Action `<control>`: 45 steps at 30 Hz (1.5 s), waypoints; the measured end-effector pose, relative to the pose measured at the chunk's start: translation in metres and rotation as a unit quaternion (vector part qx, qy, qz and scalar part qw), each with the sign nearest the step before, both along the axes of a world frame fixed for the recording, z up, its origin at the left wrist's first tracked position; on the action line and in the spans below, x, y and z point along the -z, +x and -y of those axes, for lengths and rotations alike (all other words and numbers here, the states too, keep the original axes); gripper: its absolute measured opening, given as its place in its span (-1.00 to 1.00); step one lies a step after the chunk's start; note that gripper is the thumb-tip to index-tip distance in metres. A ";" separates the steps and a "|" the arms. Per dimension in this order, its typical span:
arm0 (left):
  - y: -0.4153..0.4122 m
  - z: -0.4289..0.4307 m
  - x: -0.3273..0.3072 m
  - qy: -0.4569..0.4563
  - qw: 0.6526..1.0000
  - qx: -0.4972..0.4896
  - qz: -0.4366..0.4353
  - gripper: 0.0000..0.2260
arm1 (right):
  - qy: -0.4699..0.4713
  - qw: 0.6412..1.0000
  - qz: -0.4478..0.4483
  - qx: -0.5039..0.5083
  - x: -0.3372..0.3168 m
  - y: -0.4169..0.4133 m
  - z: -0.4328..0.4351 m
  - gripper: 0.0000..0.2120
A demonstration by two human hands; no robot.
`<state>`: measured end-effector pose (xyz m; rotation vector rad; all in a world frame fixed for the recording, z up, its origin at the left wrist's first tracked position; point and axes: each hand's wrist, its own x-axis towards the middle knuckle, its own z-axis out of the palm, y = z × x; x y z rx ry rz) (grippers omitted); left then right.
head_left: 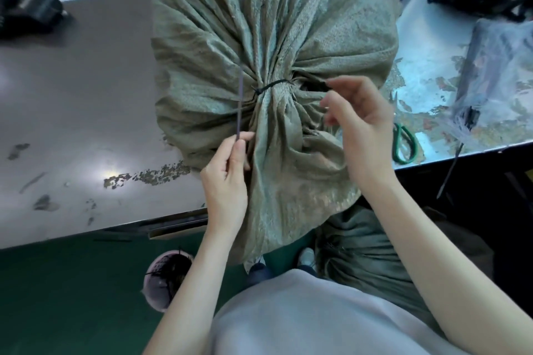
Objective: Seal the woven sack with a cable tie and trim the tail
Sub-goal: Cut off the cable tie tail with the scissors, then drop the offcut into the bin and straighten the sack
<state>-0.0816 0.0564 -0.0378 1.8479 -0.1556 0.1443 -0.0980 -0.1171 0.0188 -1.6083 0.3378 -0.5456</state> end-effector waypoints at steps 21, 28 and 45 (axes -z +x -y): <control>-0.085 -0.180 0.037 -0.224 0.890 -0.359 -0.169 -0.76 | 0.042 0.922 -0.060 -0.380 0.020 0.031 -0.190 -0.90; -0.110 -0.214 0.051 -0.273 0.885 -0.312 -0.212 -0.80 | 0.006 0.867 -0.127 -0.483 0.051 0.024 -0.236 -0.88; -0.147 -0.267 0.193 0.083 0.843 -0.333 -0.414 -0.84 | -0.149 0.802 -0.290 -0.500 0.196 0.021 -0.283 -0.90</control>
